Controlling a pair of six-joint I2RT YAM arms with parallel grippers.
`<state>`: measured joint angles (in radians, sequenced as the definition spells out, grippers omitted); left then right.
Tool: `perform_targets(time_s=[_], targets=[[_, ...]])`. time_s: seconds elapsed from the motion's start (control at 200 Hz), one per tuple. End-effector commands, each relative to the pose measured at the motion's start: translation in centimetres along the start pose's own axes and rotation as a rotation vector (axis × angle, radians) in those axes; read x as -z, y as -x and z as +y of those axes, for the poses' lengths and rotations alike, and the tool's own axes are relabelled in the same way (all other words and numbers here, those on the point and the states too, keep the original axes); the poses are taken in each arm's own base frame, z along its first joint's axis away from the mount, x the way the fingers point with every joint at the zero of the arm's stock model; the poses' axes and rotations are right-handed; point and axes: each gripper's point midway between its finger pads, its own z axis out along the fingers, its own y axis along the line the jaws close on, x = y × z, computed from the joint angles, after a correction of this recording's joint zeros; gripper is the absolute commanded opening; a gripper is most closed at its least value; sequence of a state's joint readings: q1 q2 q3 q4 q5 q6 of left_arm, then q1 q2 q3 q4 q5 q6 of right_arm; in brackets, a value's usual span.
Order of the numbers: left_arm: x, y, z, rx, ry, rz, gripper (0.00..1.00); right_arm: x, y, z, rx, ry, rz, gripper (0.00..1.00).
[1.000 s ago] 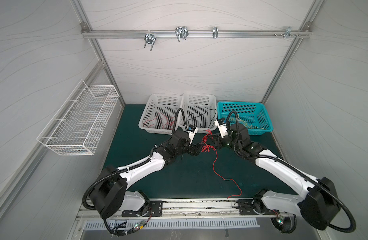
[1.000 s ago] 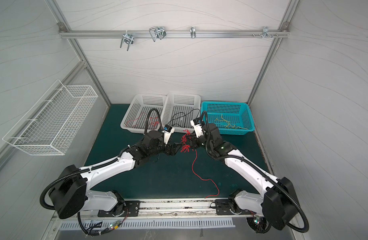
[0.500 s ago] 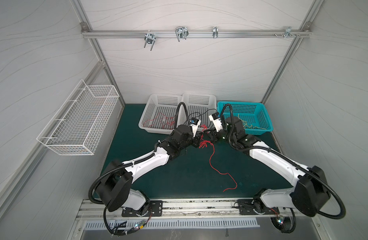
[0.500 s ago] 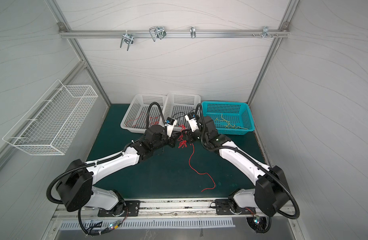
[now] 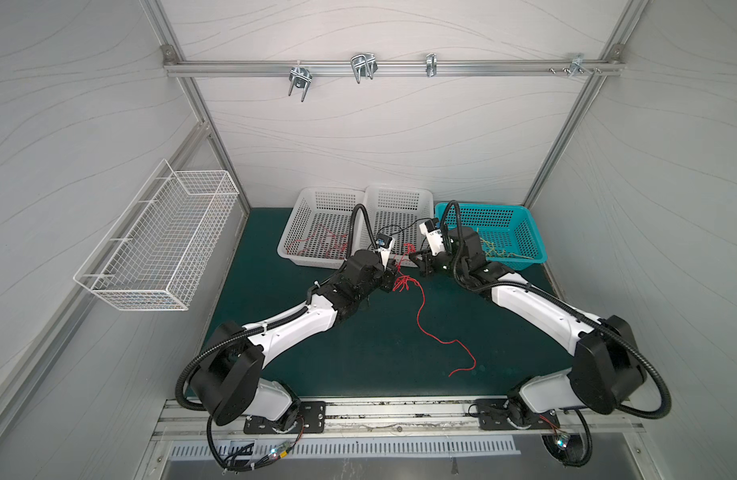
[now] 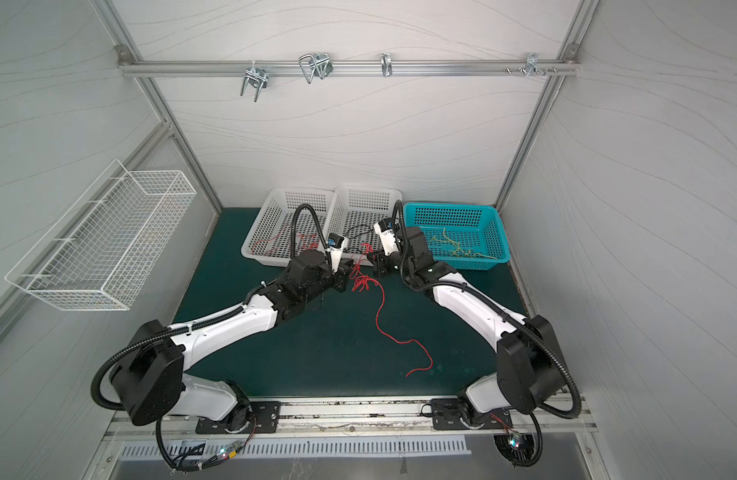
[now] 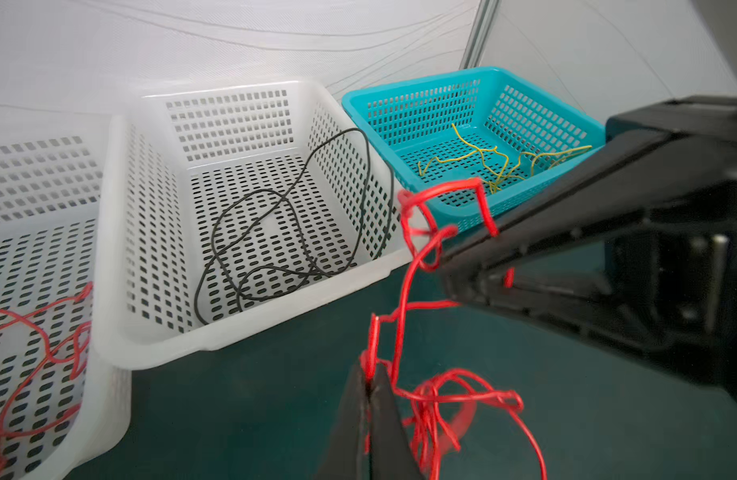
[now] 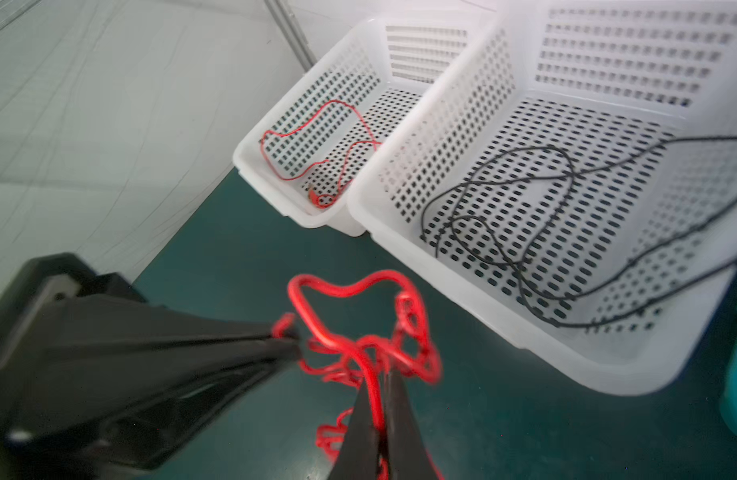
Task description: Untangle the cables
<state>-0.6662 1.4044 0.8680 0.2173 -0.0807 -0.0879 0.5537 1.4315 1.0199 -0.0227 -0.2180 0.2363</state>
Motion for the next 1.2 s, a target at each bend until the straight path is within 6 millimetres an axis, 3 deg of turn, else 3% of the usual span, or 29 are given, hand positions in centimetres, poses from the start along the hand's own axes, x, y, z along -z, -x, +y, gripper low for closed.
perform_targets(time_s=[0.0,0.24,0.555,0.775,0.855,0.981,1.046,1.121,1.196], targets=[[1.5,1.9,2.7,0.058,0.083,-0.083,0.0,1.5,-0.1,-4.0,-0.075,-0.156,-0.033,0.0],[4.0,1.5,6.7,0.056,0.279,-0.082,0.0,4.5,-2.1,-8.8,-0.089,-0.415,-0.017,0.0],[7.2,0.1,12.1,0.112,0.518,-0.03,0.0,7.7,-3.6,-14.5,-0.178,-0.629,0.015,0.0],[9.1,-0.4,14.3,0.141,0.629,-0.018,0.0,8.1,-3.6,-15.6,-0.193,-0.636,0.018,0.0],[8.6,-0.6,13.6,0.139,0.578,-0.001,0.0,7.2,-3.3,-14.5,-0.185,-0.554,0.01,0.0],[6.8,-0.3,10.3,0.135,0.364,-0.001,0.0,5.7,-2.4,-11.6,-0.165,-0.363,-0.03,0.0],[6.2,0.0,8.5,0.13,0.254,-0.012,0.16,5.3,-1.8,-10.3,-0.149,-0.287,-0.049,0.0],[5.7,0.5,6.8,0.124,0.153,-0.026,0.45,5.0,-0.9,-8.7,-0.123,-0.2,-0.064,0.0],[5.3,1.1,5.3,0.11,0.068,-0.041,0.59,4.9,-0.2,-7.1,-0.09,-0.121,-0.072,0.0]])
